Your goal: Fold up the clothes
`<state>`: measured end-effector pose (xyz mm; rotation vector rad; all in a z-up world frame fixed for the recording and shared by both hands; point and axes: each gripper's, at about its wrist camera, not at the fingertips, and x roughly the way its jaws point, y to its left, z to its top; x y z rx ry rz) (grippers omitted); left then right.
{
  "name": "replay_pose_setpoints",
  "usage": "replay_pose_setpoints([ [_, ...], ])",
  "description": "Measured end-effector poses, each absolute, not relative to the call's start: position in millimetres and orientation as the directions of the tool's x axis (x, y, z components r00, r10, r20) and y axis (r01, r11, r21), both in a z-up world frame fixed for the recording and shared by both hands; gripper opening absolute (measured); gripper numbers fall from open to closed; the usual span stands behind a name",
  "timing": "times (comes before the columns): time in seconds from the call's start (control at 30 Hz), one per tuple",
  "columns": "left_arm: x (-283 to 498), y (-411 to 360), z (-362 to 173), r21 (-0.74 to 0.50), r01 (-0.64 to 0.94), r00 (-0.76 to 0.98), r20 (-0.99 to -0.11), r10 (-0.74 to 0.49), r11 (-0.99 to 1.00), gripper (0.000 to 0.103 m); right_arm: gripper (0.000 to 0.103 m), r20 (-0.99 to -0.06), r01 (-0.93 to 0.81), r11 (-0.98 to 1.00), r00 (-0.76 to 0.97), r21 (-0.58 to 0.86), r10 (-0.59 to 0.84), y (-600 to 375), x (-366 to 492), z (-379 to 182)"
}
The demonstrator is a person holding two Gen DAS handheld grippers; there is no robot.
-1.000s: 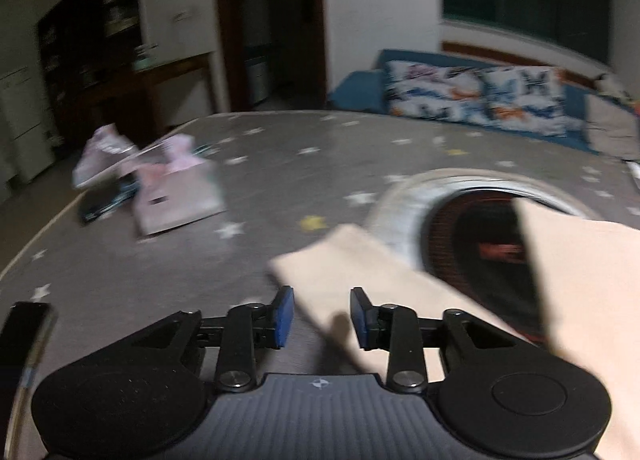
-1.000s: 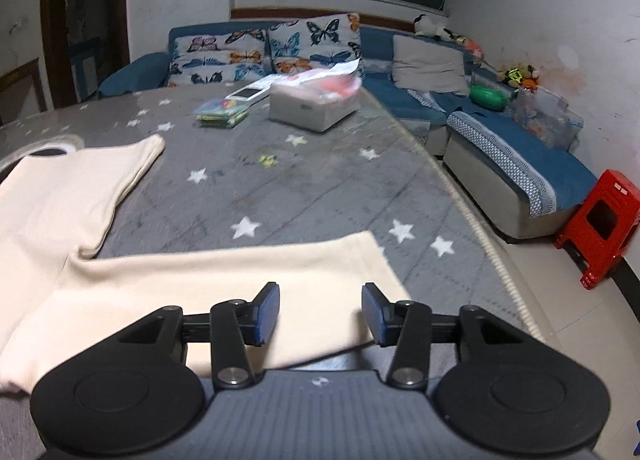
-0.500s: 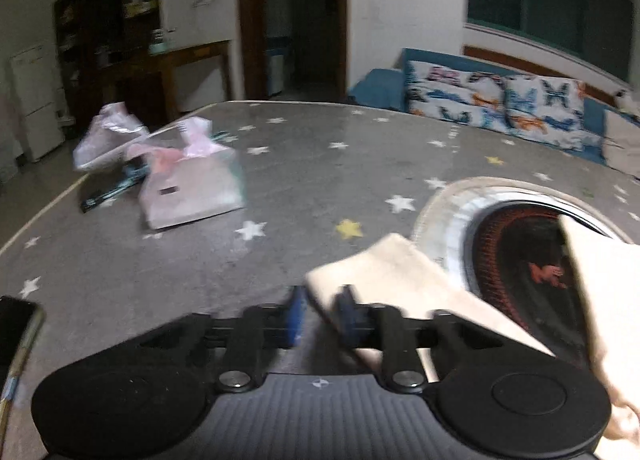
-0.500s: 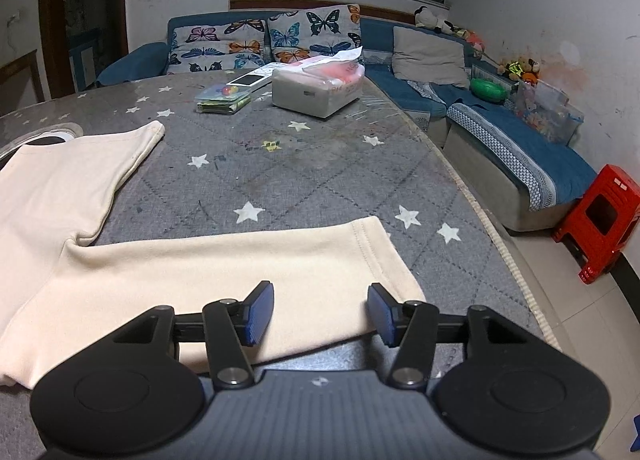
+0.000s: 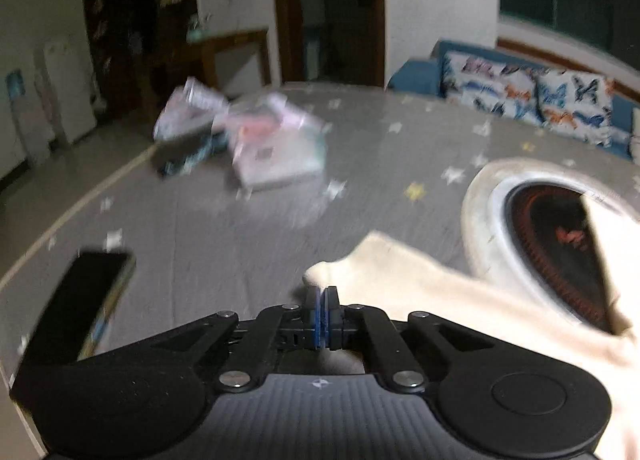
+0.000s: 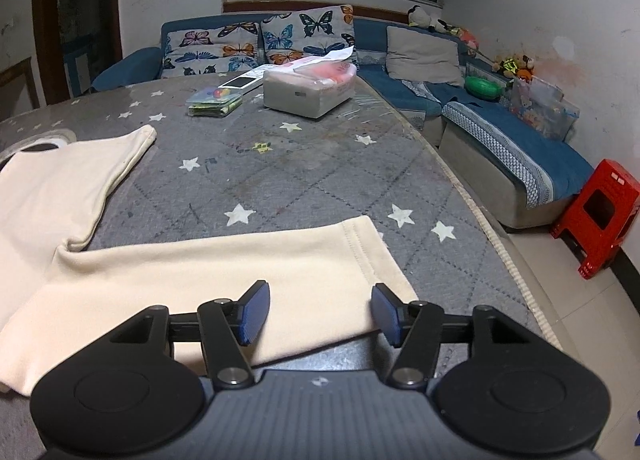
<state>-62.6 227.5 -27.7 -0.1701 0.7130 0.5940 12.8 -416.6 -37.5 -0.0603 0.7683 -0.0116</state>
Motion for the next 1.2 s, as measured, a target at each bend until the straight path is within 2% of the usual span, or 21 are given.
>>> replay_pose_setpoints([
  [0.1, -64, 226, -23, 0.032, -0.559, 0.615, -0.655, 0.440, 0.829, 0.002, 0.058, -0.680, 0.007, 0.999, 0.732, -0.039, -0.032, -421, 6, -31],
  [0.33, -71, 223, 0, 0.001, -0.552, 0.660, -0.610, 0.438, 0.834, 0.015, 0.055, -0.674, 0.068, 0.998, 0.737, 0.001, -0.050, -442, -3, -26],
  [0.43, -72, 212, 11, -0.022, -0.513, 0.694, -0.598, 0.400, 0.858, 0.016, 0.053, -0.679, 0.089, 0.996, 0.733, 0.022, -0.051, -448, -2, -31],
  [0.53, -67, 186, 16, -0.042, -0.429, 0.736, -0.596, 0.322, 0.902, 0.017, 0.050, -0.683, 0.110, 0.993, 0.729, 0.044, -0.051, -454, -1, -35],
  [0.63, -62, 159, 20, -0.059, -0.336, 0.769, -0.593, 0.238, 0.940, 0.029, 0.040, -0.687, 0.131, 0.989, 0.725, 0.065, -0.051, -460, 1, -39],
  [0.7, -58, 140, 22, -0.070, -0.272, 0.787, -0.591, 0.180, 0.960, 0.030, 0.036, -0.684, 0.144, 0.987, 0.728, 0.073, -0.055, -462, 1, -42],
  [0.87, -46, 83, 20, -0.104, -0.084, 0.803, -0.596, 0.005, 0.991, 0.030, 0.009, -0.673, 0.173, 0.979, 0.737, 0.106, -0.057, -468, 4, -42],
  [0.97, -40, 42, 14, -0.097, 0.037, 0.785, -0.614, -0.089, 0.995, 0.031, 0.005, -0.658, 0.173, 0.978, 0.751, 0.120, -0.052, -468, 2, -41],
  [1.2, -44, -51, -6, -0.058, 0.322, 0.708, -0.648, -0.280, 0.945, 0.031, 0.004, -0.642, 0.176, 0.979, 0.763, 0.106, -0.067, -469, 2, -40],
])
